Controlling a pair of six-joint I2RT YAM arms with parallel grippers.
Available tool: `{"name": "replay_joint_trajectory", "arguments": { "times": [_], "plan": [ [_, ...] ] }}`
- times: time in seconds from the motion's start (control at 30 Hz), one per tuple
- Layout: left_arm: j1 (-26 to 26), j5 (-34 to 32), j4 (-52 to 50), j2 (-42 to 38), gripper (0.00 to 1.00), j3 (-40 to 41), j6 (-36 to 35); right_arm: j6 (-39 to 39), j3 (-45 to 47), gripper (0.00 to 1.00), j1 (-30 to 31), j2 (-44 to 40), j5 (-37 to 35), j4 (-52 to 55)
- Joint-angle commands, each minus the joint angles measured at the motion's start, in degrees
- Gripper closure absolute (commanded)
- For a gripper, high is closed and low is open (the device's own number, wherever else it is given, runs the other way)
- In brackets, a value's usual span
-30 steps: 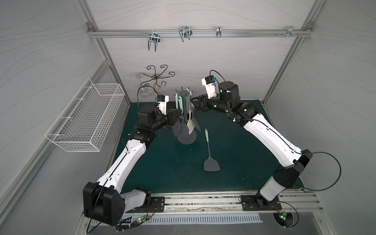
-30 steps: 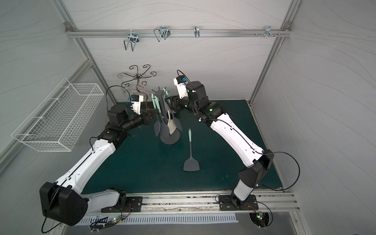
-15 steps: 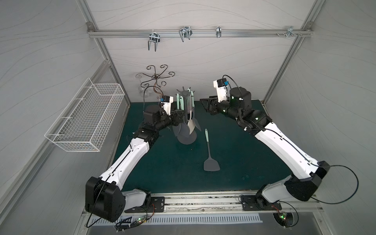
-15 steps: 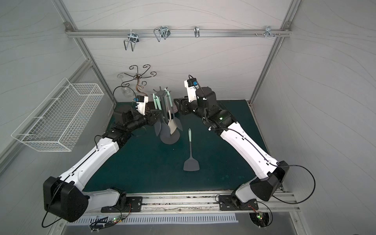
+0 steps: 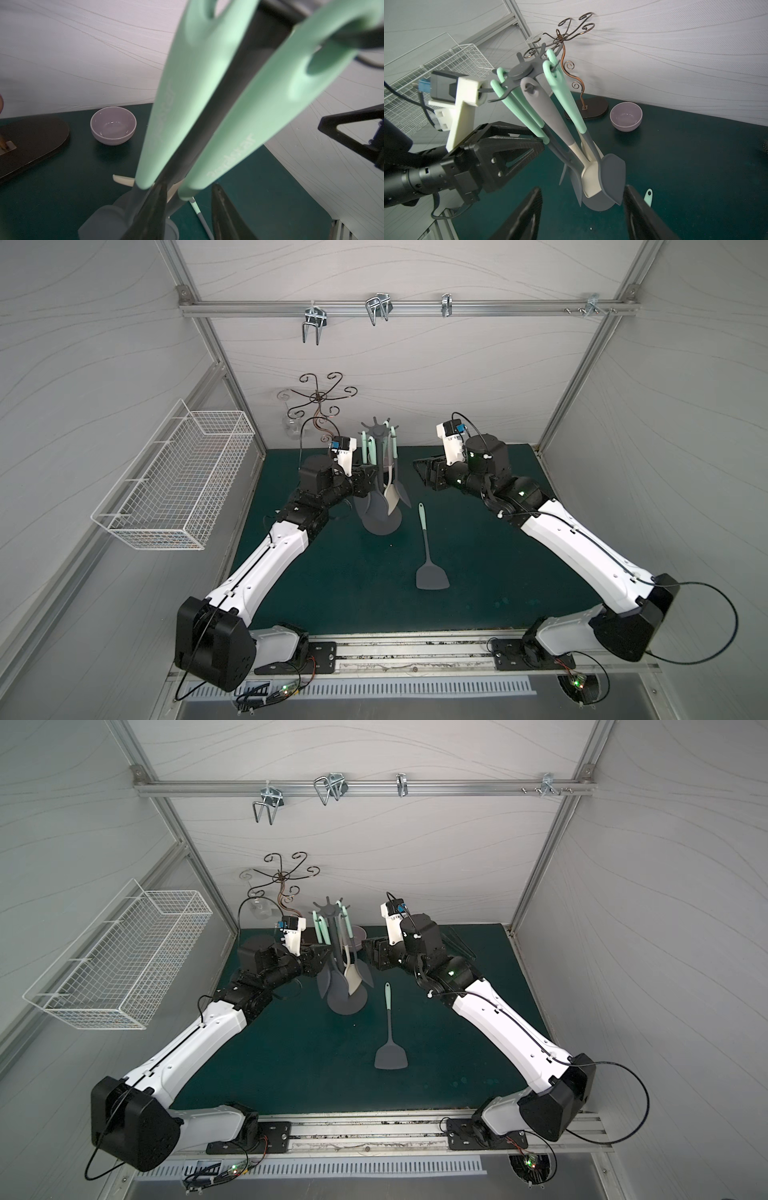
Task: Take the spatula off the kitchen utensil rack
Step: Take off the spatula from the rack.
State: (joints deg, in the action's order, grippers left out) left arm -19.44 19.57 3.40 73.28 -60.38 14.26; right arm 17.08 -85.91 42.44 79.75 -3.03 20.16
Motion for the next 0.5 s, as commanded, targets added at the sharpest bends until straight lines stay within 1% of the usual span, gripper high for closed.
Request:
{"name": "replay_joint_trajectory", "arguments": {
  "times": [0.0, 0.27, 0.47],
  "plan": [
    [-0.82, 1.86, 5.44, -0.21, 0.61, 0.06, -1.43, 0.90, 1.02, 0.36, -0.40, -1.61, -0.80, -0.57],
    [-0.96, -3.61, 5.12, 1.23, 0.62, 0.00, -1.34, 2.02, 2.75, 0.36, -0.64, -2.01, 0.00, -0.37],
    [-0.95, -3.01, 5.55, 2.62, 0.65, -0.33, -1.43, 2.30, 4.07, 0.36, -0.67, -2.58, -0.03, -0.39]
  ]
}}
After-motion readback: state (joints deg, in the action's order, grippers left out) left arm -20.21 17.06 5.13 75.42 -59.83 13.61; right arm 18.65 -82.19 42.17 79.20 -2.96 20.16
